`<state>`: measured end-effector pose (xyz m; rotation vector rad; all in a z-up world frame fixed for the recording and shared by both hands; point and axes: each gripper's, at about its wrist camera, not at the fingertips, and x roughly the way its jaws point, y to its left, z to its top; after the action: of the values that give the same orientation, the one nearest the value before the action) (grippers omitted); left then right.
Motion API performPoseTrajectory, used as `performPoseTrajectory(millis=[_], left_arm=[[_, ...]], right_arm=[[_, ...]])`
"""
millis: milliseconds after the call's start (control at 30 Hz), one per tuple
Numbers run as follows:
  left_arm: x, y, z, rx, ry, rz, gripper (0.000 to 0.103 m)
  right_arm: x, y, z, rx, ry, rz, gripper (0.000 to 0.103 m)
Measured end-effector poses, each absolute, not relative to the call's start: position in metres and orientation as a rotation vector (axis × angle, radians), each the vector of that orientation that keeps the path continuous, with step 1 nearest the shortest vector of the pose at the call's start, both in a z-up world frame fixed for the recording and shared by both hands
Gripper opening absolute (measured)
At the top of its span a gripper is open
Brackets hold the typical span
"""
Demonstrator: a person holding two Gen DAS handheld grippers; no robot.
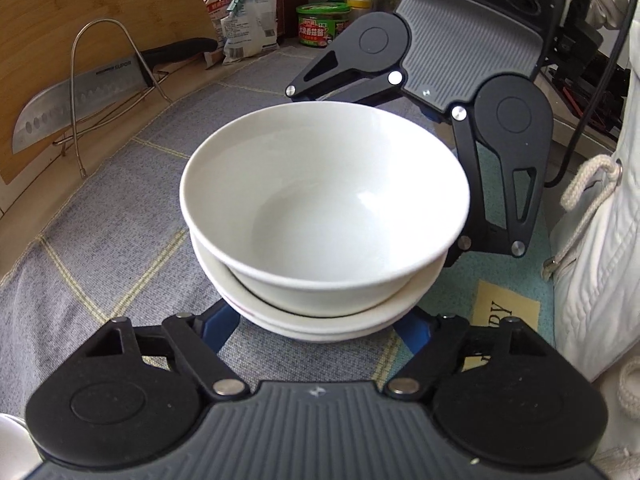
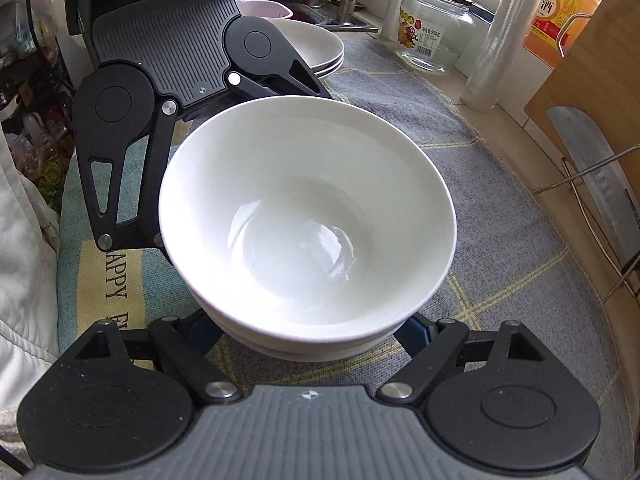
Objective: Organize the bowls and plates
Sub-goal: 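Lift and carry the bowl stack with both grippers toward the plate stack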
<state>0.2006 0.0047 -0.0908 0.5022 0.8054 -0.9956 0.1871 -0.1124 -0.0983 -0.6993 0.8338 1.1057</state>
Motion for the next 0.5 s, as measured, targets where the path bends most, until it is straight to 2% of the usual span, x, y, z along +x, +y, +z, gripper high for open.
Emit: performPoseTrajectory(millis=[500], left_arm=[[0.2078,0.0005,-0.0935,0.526,0.804,-1.045,0.083]], right_arm=[[0.1908,-0.1094,-0.0979,-0.717,0.83,1.136,0.091]])
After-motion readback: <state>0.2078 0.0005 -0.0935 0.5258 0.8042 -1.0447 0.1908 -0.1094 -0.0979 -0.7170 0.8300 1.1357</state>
